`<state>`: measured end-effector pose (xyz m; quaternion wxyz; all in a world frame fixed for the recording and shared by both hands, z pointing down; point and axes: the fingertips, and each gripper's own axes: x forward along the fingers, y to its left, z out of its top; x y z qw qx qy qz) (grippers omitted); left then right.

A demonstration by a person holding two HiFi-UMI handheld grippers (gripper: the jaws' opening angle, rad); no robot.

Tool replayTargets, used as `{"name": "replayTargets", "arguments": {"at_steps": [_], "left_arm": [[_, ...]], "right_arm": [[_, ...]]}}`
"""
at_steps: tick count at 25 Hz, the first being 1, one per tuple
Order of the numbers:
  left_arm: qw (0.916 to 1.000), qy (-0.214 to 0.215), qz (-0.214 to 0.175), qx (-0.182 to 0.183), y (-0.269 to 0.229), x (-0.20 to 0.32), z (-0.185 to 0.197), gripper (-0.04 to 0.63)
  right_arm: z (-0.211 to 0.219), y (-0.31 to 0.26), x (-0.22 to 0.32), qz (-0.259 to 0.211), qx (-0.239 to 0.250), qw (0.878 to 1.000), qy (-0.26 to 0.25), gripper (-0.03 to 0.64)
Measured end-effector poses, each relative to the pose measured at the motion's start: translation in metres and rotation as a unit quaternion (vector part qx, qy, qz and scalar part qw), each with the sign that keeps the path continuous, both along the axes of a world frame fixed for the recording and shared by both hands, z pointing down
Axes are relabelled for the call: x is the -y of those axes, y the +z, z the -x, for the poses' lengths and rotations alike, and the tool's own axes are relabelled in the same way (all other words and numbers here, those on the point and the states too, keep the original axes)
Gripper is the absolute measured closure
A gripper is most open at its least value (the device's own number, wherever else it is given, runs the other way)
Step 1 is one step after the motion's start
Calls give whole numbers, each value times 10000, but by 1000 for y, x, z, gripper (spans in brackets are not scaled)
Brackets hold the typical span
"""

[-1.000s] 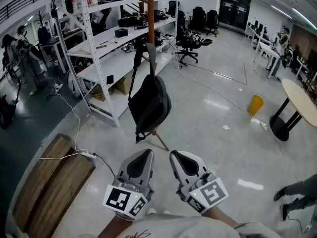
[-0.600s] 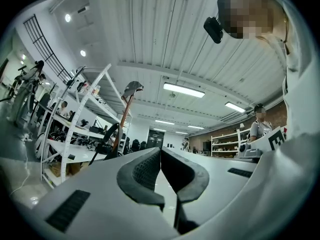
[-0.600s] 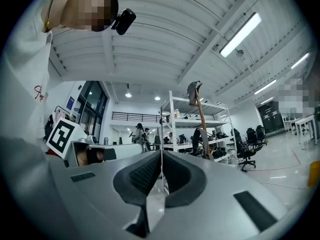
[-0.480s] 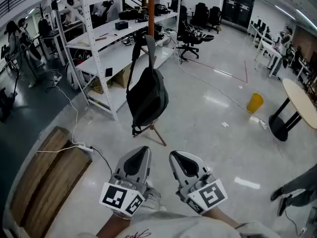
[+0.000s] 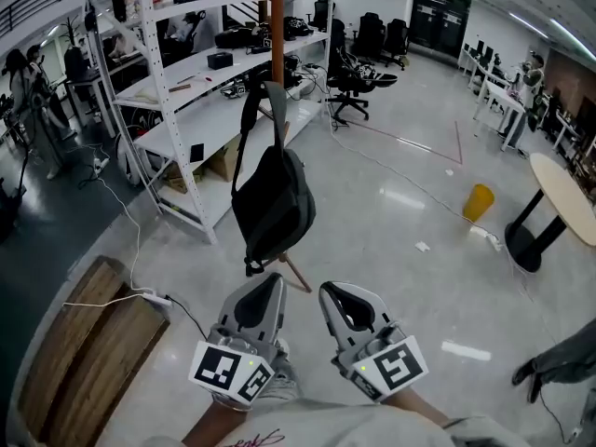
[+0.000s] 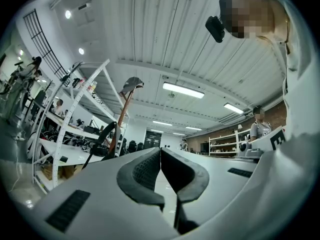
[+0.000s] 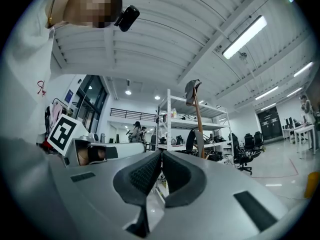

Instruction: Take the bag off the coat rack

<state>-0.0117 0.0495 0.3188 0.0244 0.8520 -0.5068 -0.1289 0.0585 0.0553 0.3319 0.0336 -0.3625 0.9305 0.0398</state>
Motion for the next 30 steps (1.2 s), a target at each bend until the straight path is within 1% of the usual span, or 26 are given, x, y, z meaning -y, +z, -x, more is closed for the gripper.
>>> {"name": "replayTargets", "arguments": {"at_steps": [4,7,12,18,21,25,30], "left_arm": [[10000,50,7,51,6,44,9,577],[10000,62,31,20,6,82,20,577],[9999,138,75,19,2,149,38,577],[9997,210,141,66,2,215,60,577],[9995,259,151,92,2,239,67,577],[9990,407,175,-17,-2,263,76,577],[9992,384,127,64,-2,280,80,577]], "right_arm": [[10,4,45,-8,30,10000,53,597],[19,6,82,139,-4,9998,107,597],[37,-3,151,63,127,9997,184,597],[63,-5,216,108,149,9996,210,595],[74,-6,242,106,182,9995,221,597],[84,-12,266,89,213,9994,271,597],[84,-16,282,99,285,9987,419,597]]}}
